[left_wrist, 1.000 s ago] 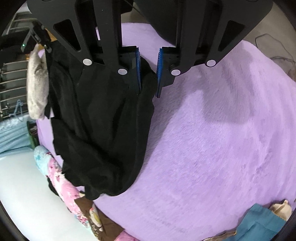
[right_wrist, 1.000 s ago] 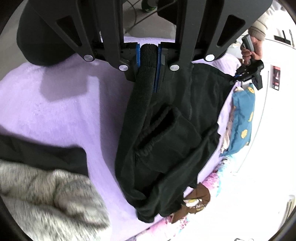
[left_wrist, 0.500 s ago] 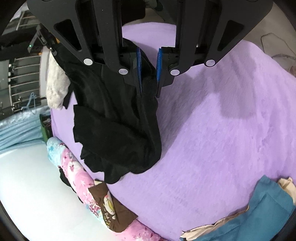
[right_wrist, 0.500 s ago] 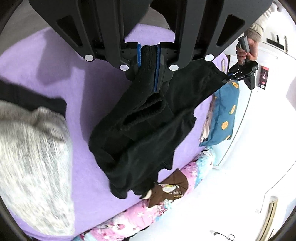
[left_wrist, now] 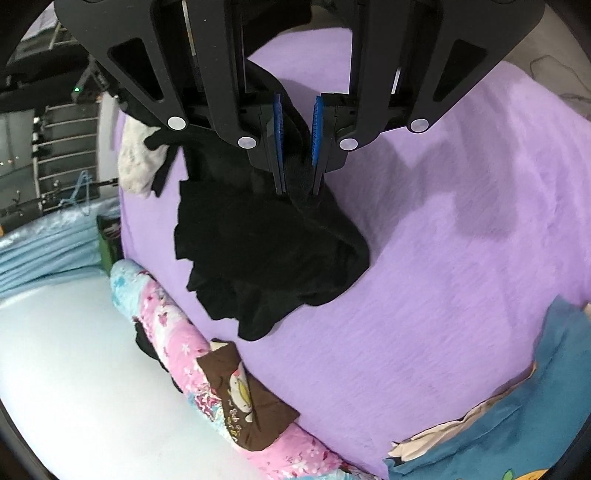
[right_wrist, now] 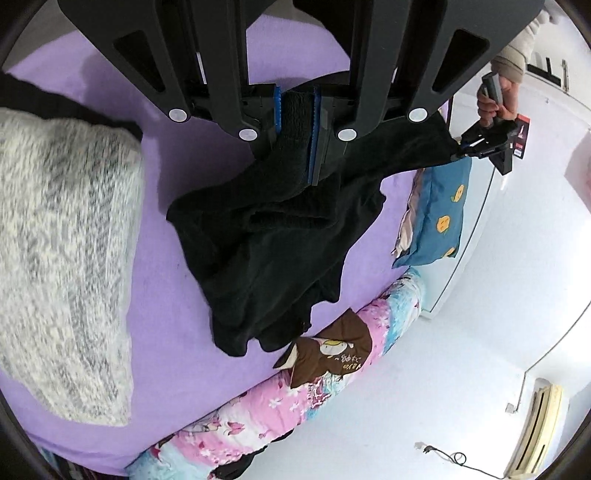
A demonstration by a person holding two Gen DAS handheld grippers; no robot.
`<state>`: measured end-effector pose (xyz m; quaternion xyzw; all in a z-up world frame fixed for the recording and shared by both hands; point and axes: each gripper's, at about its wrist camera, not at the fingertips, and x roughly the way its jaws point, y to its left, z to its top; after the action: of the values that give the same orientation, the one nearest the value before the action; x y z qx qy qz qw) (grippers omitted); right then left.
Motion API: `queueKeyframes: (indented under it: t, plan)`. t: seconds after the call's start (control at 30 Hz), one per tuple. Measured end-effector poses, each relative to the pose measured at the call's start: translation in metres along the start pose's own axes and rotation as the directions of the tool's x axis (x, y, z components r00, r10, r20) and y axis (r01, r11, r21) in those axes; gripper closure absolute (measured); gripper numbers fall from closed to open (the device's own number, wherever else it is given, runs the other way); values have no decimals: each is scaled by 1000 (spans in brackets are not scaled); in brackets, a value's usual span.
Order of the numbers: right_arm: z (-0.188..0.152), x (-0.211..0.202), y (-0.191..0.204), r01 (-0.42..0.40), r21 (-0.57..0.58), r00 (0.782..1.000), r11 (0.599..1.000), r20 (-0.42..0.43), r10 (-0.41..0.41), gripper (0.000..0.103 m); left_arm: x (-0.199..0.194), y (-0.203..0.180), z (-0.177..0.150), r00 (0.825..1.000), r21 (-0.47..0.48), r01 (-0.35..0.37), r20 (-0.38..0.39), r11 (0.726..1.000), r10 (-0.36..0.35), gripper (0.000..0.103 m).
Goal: Fold large clothes
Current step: 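Lift the hem with both tools and fold it toward the collar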
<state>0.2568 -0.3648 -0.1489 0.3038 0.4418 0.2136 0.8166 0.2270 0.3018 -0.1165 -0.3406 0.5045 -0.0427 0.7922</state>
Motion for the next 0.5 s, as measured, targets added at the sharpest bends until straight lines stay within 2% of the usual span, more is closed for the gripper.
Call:
queueKeyframes:
  t: [0.4, 0.5]
  plan:
    - [61, 18, 4, 26, -4, 999, 1000, 23, -26, 93, 20, -49, 69, 1000, 79, -3, 6, 997, 3, 92]
    - [81, 29, 3, 36, -10, 999, 999, 29, -35, 93, 32, -59, 92, 999, 85, -30, 15, 996, 29, 92]
